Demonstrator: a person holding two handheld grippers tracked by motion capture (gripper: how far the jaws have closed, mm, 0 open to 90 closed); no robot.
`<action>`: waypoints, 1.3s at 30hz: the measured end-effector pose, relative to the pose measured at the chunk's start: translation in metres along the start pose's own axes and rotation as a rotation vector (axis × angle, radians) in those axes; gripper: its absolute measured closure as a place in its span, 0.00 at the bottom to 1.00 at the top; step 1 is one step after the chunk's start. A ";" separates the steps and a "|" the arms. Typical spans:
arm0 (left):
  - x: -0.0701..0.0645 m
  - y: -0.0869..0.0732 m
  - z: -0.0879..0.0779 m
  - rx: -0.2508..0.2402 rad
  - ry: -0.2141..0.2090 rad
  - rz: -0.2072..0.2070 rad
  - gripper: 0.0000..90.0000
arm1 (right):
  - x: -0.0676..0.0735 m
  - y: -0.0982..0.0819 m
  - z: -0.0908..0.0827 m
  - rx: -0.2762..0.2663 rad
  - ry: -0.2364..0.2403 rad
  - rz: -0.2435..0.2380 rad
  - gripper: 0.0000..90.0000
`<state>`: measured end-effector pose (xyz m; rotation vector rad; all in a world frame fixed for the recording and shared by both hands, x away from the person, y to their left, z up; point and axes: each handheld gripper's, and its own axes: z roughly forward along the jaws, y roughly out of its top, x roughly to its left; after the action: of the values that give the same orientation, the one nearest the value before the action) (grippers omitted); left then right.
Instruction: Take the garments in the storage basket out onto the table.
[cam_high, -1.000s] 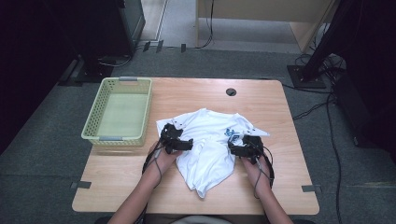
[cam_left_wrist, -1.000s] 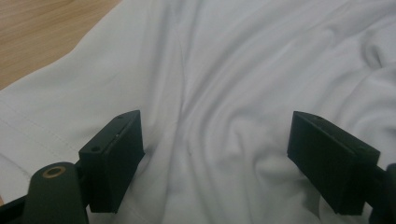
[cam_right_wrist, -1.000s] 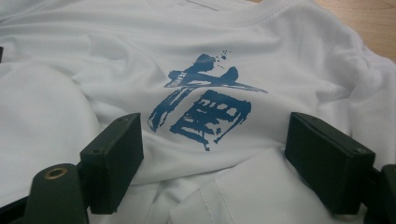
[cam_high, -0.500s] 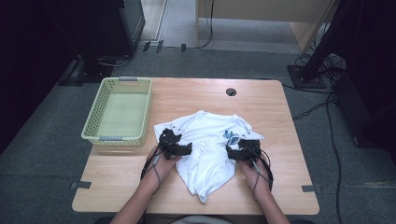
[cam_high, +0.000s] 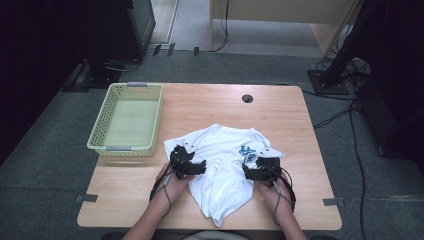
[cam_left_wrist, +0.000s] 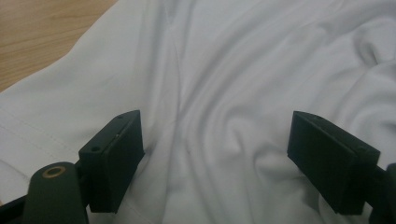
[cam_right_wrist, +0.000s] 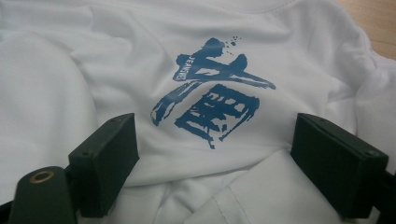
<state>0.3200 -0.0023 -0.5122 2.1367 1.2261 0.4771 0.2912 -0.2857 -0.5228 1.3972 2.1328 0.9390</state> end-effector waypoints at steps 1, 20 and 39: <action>-0.001 -0.001 -0.001 0.002 0.000 -0.002 0.21 | 0.001 -0.001 -0.001 0.002 0.001 -0.001 0.15; -0.017 -0.025 -0.027 0.038 0.003 -0.003 0.21 | 0.020 -0.020 -0.020 0.000 0.019 -0.019 0.15; -0.023 -0.058 -0.054 0.007 -0.014 0.018 0.21 | 0.049 -0.041 -0.041 -0.011 0.060 -0.054 0.16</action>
<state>0.2399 0.0178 -0.5117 2.1553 1.2034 0.4650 0.2181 -0.2646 -0.5241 1.3147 2.1941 0.9816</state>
